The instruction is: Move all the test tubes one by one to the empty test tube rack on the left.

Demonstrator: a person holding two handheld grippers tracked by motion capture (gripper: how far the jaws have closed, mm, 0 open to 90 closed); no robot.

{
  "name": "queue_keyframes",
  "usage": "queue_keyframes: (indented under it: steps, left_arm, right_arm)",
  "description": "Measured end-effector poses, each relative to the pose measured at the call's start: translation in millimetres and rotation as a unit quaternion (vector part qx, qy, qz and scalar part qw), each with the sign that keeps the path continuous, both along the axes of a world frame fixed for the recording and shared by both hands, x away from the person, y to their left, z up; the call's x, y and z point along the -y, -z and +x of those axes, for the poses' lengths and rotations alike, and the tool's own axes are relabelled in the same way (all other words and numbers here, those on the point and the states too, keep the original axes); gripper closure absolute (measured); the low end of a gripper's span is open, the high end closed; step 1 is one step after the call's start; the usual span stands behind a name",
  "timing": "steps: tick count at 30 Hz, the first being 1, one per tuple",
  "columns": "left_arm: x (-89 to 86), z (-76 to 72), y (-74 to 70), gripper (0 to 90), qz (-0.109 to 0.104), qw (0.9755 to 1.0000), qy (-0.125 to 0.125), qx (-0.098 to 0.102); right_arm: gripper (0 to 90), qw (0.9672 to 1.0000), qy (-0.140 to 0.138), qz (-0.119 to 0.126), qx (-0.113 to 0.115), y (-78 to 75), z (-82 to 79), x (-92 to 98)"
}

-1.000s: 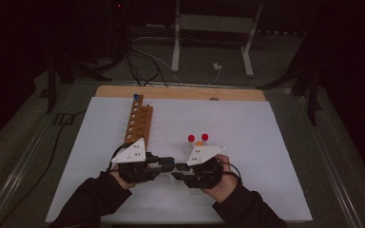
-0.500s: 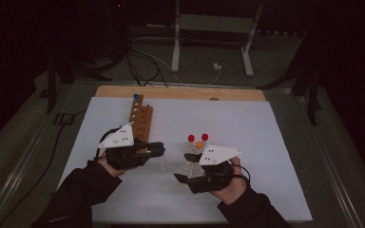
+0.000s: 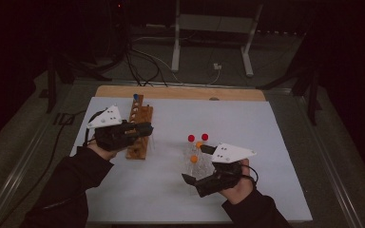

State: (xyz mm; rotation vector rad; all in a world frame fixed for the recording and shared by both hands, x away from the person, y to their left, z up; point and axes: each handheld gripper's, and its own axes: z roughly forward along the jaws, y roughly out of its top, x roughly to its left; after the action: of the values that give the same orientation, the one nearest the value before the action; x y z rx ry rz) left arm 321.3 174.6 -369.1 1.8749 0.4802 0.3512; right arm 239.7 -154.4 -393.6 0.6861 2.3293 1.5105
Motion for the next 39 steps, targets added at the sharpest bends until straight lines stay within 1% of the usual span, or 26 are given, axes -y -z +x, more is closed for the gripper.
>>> queue_keyframes:
  steps: [2,5,6,7,11,14,17,21,24,28,31,33,35,37,38,39]
  left_arm:
    - [-4.1,4.7,-1.9,77.7,-0.003,0.9999,-0.011,0.000]
    - [-9.9,12.4,-5.9,77.7,-0.008,0.9994,-0.032,0.009]
    - [-11.9,15.4,-7.4,77.7,-0.010,0.9991,-0.040,0.011]
    - [-13.8,19.0,-8.7,77.7,-0.014,0.9989,-0.045,0.010]
    - [-19.1,33.2,-11.3,77.7,-0.016,0.9971,-0.073,0.015]
    - [-22.0,43.5,-11.3,77.7,-0.019,0.9957,-0.089,0.018]
    - [-24.3,53.6,-10.6,77.7,-0.016,0.9940,-0.106,0.023]
    - [-27.0,67.1,-8.9,77.7,-0.012,0.9910,-0.131,0.023]
    - [-29.3,76.2,-7.4,77.7,-0.013,0.9889,-0.146,0.022]
    - [-31.9,87.9,-3.9,77.7,-0.009,0.9862,-0.164,0.024]
    - [-31.4,96.8,1.0,77.7,0.000,0.9837,-0.178,0.024]
    - [-30.9,102.3,5.2,77.7,0.001,0.9820,-0.187,0.024]
    - [-31.1,107.2,9.3,77.7,-0.003,0.9803,-0.196,0.022]
    - [-31.6,111.5,13.6,77.7,0.000,0.9781,-0.207,0.026]
    - [-32.5,113.5,15.8,77.6,-0.005,0.9776,-0.209,0.024]
    - [-33.1,115.3,18.0,77.6,-0.004,0.9761,-0.216,0.024]
  right_arm:
    - [0.0,1.0000,0.004,0.002,0.000,-0.7,-0.4,2.6]
    - [0.0,0.9999,0.010,0.007,-0.001,-1.8,-0.1,5.8]
    - [0.0,0.9999,0.008,0.009,-0.003,-2.3,0.0,6.8]
    - [0.0,0.9999,0.008,0.008,-0.003,-2.7,-0.2,7.3]
    - [0.0,0.9999,0.009,0.008,0.002,-5.2,-1.8,8.9]
    - [0.0,0.9999,0.007,0.008,0.005,-6.7,-2.5,9.6]
    - [0.0,0.9999,0.006,0.009,0.005,-7.1,-2.5,10.3]
    - [0.0,0.9999,0.006,0.009,0.002,-6.0,-1.8,10.6]
    - [0.0,0.9999,0.005,0.009,0.000,-6.0,-1.5,11.3]
    - [0.0,0.9999,0.004,0.011,-0.002,-6.5,-1.0,12.9]
    - [0.0,0.9999,0.004,0.011,0.000,-6.9,-1.3,13.4]
    - [0.0,0.9999,0.004,0.012,-0.001,-7.1,-1.5,13.7]
    - [0.0,0.9999,0.003,0.012,-0.001,-7.3,-1.4,14.0]
    - [0.0,0.9999,0.001,0.012,-0.002,-7.2,-1.1,14.3]
    - [0.0,0.9999,0.001,0.012,-0.004,-7.0,-1.1,14.4]
    - [0.0,0.9999,0.000,0.013,-0.005,-6.9,-1.1,14.5]
